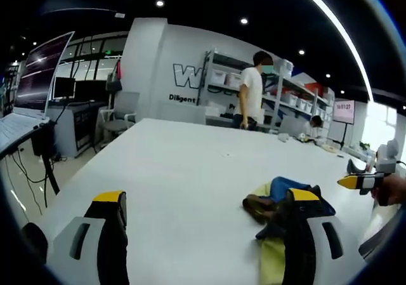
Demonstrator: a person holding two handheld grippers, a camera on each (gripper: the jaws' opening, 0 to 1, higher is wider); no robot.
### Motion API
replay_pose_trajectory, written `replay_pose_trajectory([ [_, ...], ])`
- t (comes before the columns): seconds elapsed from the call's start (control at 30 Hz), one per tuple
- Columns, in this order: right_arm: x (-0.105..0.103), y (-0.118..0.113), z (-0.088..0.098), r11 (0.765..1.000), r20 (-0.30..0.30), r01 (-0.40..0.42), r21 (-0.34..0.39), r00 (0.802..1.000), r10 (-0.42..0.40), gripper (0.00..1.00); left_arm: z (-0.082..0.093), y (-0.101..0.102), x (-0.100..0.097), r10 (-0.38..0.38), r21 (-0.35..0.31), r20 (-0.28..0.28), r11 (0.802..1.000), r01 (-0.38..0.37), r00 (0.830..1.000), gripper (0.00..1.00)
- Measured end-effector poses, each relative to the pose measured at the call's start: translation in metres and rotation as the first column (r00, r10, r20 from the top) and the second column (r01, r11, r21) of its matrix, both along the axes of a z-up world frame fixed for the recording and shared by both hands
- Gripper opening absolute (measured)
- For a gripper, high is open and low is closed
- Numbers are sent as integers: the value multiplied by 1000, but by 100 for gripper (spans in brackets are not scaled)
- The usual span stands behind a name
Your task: Fold the garment on the visible template until the final outline fits inside the template.
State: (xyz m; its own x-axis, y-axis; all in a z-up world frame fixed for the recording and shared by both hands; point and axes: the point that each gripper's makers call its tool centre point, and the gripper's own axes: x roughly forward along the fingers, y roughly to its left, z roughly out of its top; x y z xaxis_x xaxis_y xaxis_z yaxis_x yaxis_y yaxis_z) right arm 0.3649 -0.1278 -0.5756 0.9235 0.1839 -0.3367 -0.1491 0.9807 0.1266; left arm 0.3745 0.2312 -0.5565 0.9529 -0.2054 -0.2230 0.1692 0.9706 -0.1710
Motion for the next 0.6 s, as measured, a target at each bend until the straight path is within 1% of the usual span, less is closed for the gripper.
replay_pose_trajectory([
  [0.07, 0, 2, 4, 1000, 17, -7, 12, 1000, 6, 99, 0, 0, 0, 2, 19, 0, 1000, -2, 1000, 98],
  [0.17, 1, 2, 5, 1000, 20, -7, 1, 1000, 7, 99, 7, -4, -1, -13, -11, 24, 1000, 13, 1000, 99],
  [0.23, 3, 2, 7, 1000, 29, -8, 6, 1000, 8, 99, 9, -5, -2, -15, -10, 30, 1000, 16, 999, 98],
  [0.3, 3, 2, 5, 1000, 17, -9, 10, 1000, 8, 99, 10, -7, -3, -20, -3, 30, 1000, 20, 999, 98],
  [0.37, 3, 3, 2, 1000, 10, -11, 21, 1000, 11, 99, 11, -9, -3, -26, -12, 31, 1000, 26, 999, 98],
  [0.5, 3, 3, 2, 1000, 6, -12, 0, 1000, 12, 99, 10, -12, -5, -39, -12, 23, 999, 40, 999, 97],
  [0.6, 2, 4, 1, 1000, 2, -14, 6, 1000, 14, 99, 9, -13, -5, -47, -13, 20, 999, 48, 999, 96],
])
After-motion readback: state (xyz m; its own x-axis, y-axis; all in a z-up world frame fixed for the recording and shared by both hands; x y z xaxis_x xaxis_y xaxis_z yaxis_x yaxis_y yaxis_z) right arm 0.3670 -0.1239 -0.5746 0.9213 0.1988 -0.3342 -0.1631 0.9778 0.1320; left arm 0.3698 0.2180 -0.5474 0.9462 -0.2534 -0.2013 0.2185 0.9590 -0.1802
